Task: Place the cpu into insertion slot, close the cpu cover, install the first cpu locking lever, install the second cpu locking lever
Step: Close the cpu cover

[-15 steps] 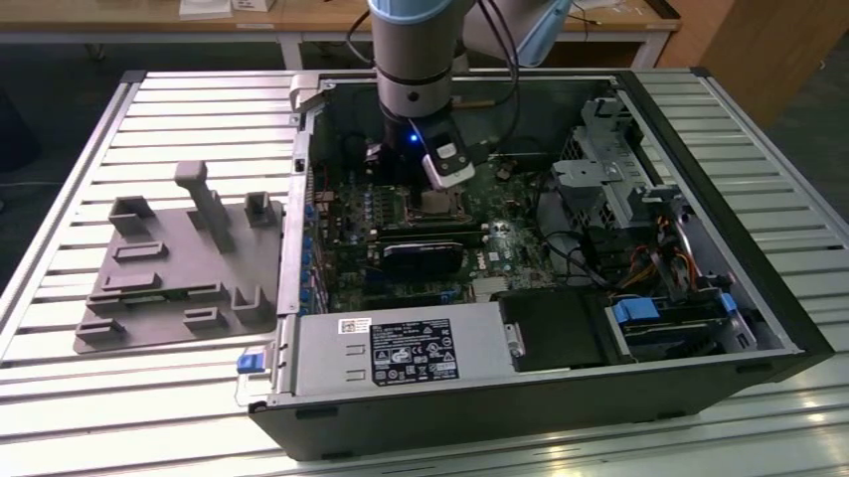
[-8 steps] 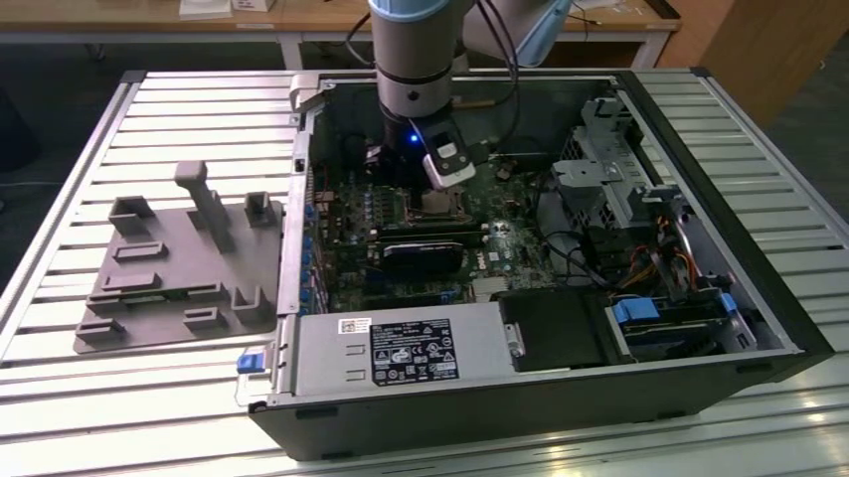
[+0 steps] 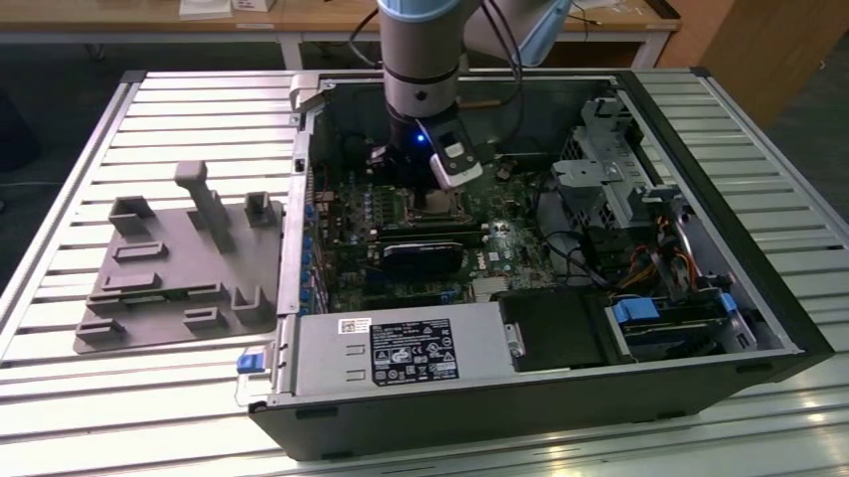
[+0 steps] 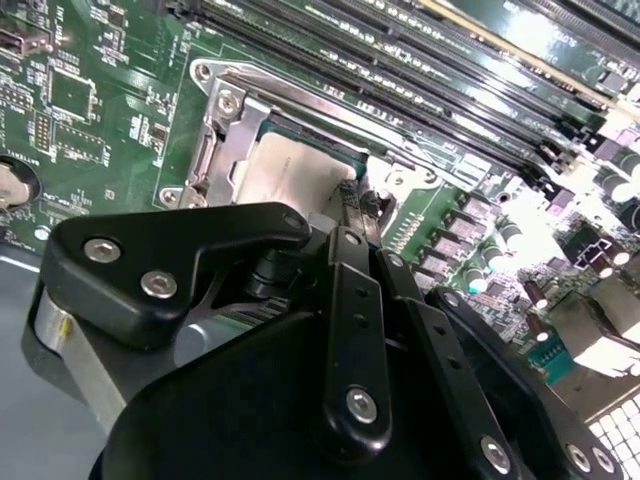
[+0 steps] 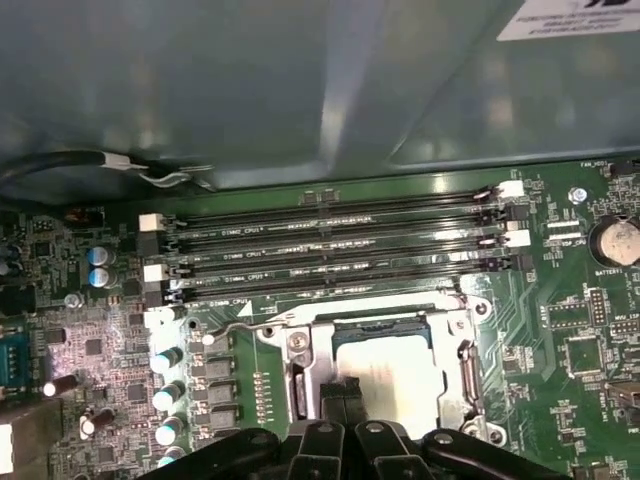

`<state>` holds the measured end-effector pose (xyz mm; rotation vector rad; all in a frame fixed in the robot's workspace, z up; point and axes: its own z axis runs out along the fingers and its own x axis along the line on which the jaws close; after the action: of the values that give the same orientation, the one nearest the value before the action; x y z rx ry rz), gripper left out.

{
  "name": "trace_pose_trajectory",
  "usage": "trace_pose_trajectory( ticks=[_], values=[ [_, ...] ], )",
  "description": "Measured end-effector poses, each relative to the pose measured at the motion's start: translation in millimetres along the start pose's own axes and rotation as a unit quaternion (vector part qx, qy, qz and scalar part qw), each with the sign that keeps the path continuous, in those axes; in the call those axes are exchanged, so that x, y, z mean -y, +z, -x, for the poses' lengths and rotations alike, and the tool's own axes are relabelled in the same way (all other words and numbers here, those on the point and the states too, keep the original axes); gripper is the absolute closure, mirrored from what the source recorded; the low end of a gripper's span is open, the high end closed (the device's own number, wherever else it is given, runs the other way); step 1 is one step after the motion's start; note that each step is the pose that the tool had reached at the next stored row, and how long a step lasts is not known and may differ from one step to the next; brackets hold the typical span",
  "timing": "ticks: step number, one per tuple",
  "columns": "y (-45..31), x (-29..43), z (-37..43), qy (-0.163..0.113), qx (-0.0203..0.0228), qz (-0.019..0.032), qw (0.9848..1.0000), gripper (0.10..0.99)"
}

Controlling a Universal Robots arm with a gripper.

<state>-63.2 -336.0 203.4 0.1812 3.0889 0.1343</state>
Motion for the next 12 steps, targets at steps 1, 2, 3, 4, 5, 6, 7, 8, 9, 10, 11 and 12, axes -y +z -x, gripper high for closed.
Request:
trace_pose_trajectory(
  ticks=[1,2,3,4,5,6,7,8,9,10,11,12],
  values=[
    [0.0,-0.1,1.2,0.000,-0.0010,-0.0002,1.0000,0.980],
    [0.1,-0.3,2.7,0.000,-0.0021,-0.0003,1.0000,0.980],
    [0.2,-0.5,4.7,0.000,-0.0035,-0.0004,1.0000,0.980],
    [0.3,-0.8,7.0,0.000,-0.0050,-0.0006,1.0000,0.980],
    [0.4,-1.1,9.5,0.001,-0.0066,-0.0008,1.0000,0.980],
    [0.5,-1.4,12.1,0.001,-0.0083,-0.0011,1.0000,0.980],
    [0.7,-1.7,15.0,0.001,-0.0102,-0.0012,0.9999,0.980],
    [0.8,-2.1,17.9,0.001,-0.0122,-0.0015,0.9999,0.980],
    [0.9,-2.3,20.4,0.001,-0.0140,-0.0017,0.9999,0.980],
    [0.9,-2.6,22.3,0.001,-0.0158,-0.0019,0.9999,0.980],
    [0.7,-2.7,23.3,0.001,-0.0171,-0.0021,0.9998,0.980],
    [0.0,-2.7,23.7,0.001,-0.0178,-0.0023,0.9998,0.980]
  ],
)
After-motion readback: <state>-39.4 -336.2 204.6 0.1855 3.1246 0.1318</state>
